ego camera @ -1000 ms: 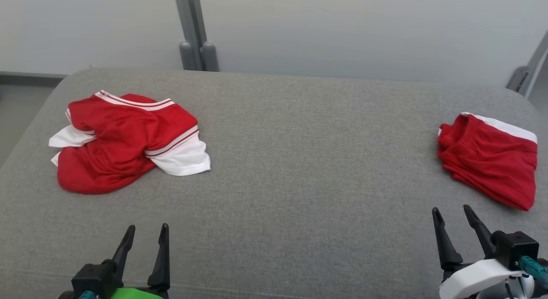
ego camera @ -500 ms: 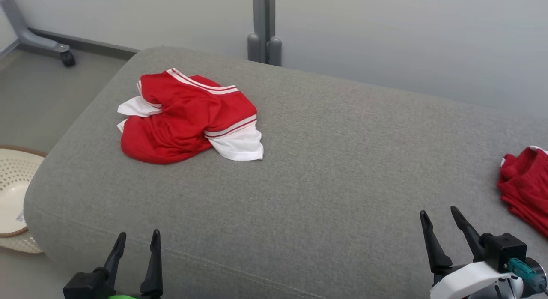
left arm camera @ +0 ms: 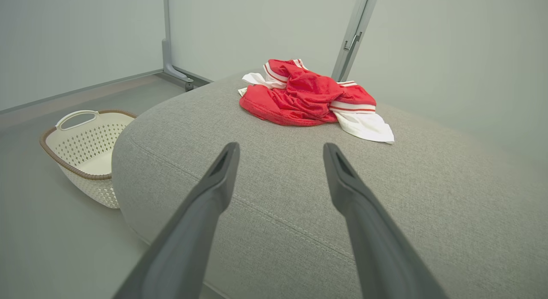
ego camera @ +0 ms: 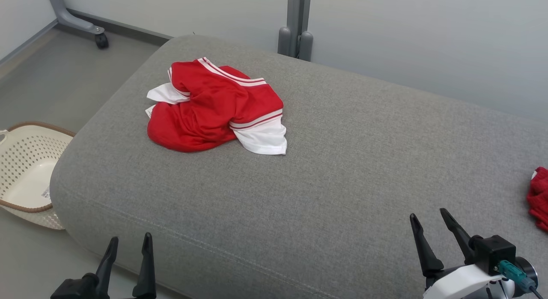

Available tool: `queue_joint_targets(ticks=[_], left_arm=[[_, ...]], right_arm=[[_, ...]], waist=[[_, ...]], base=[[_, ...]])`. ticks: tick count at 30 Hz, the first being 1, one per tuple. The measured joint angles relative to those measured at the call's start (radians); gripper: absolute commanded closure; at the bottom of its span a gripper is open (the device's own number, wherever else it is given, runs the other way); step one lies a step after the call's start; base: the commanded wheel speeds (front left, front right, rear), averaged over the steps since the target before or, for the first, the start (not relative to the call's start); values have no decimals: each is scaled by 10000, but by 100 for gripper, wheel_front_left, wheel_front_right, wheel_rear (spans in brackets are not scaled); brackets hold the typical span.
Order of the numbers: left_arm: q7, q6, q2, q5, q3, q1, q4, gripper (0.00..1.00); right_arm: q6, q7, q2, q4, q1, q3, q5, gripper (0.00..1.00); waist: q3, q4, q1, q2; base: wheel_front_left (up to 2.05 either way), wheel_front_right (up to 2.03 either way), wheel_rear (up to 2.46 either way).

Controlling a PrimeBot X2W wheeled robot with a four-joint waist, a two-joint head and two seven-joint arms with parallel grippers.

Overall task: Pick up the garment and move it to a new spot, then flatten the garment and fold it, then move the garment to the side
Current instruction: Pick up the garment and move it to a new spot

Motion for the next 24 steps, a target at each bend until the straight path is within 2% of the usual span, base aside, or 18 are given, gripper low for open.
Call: queue_joint_targets(ticks=[4, 6, 10, 16, 21, 24], left_arm=[[0, -203, -123, -282, -6, -14, -27, 0], [2, -376, -217, -769, 52, -81, -54, 0], [153, -617, -90, -1016, 199, -941, -230, 0], [1273, -786, 412, -2017, 723, -2891, -307, 0], [2518, -788, 435, -3522, 1394, -4380, 359, 0], [3340, -754, 291, -4819, 1791, -5337, 800, 0]], right_arm=[[4, 0, -44, -82, -3, -21, -61, 0], [4, 0, -134, -219, -19, -42, -136, 0], [19, 0, -458, -464, -308, -94, -378, 0], [182, 128, -895, -846, -897, -59, -696, 0], [301, 316, -1131, -1145, -1321, -12, -836, 0], [378, 441, -1246, -1290, -1557, 0, -924, 0]], waist=[[197, -41, 0, 0], [342, -57, 0, 0], [749, -91, 0, 0], [1486, -180, 0, 0], [2148, -325, 0, 0], [2549, -452, 0, 0]], base=[[0, 0, 0], [0, 0, 0], [0, 0, 0], [0, 0, 0], [0, 0, 0], [0, 0, 0]])
